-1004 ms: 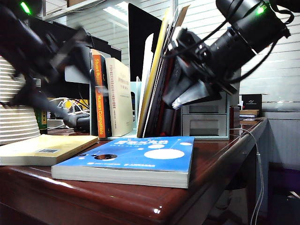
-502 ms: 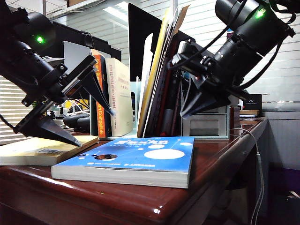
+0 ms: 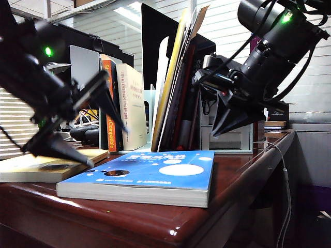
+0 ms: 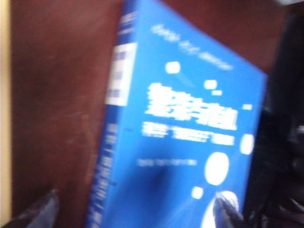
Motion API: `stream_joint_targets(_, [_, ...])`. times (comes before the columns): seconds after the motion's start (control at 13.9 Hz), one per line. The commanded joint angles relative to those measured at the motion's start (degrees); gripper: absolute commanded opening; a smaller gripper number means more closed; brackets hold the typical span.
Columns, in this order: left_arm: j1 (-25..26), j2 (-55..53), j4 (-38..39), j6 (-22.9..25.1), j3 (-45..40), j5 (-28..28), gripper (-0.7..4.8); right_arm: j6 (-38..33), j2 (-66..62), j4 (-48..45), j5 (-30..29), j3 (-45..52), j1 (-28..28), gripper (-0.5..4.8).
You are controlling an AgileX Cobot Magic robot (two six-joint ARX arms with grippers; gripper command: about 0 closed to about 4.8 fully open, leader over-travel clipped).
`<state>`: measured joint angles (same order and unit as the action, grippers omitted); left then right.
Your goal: Pick up the blue book and put it on the bookshelf.
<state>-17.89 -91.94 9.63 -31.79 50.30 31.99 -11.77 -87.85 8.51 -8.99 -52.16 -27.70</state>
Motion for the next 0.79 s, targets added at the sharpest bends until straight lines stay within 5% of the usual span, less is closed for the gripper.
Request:
stream_joint_targets(0.07, [0.0, -1.4, -1.4, 0.0, 0.3, -1.0, 4.12, -0.3, 0.2, -0.3, 0.5, -0.2, -0.1, -0.06])
stream_joint_targets(0.22, [0.0, -2.4, -1.7, 0.0, 0.3, -1.1, 3.34, -0.3, -0.4, 0.7, 1.1, -0.2, -0.1, -0.06])
stream_joint_targets(0.79, [0.0, -5.3, -3.1, -0.2, 0.3, 4.1, 3.36, -2.0, -6.0, 1.7, -1.7, -0.2, -0.1, -0.06])
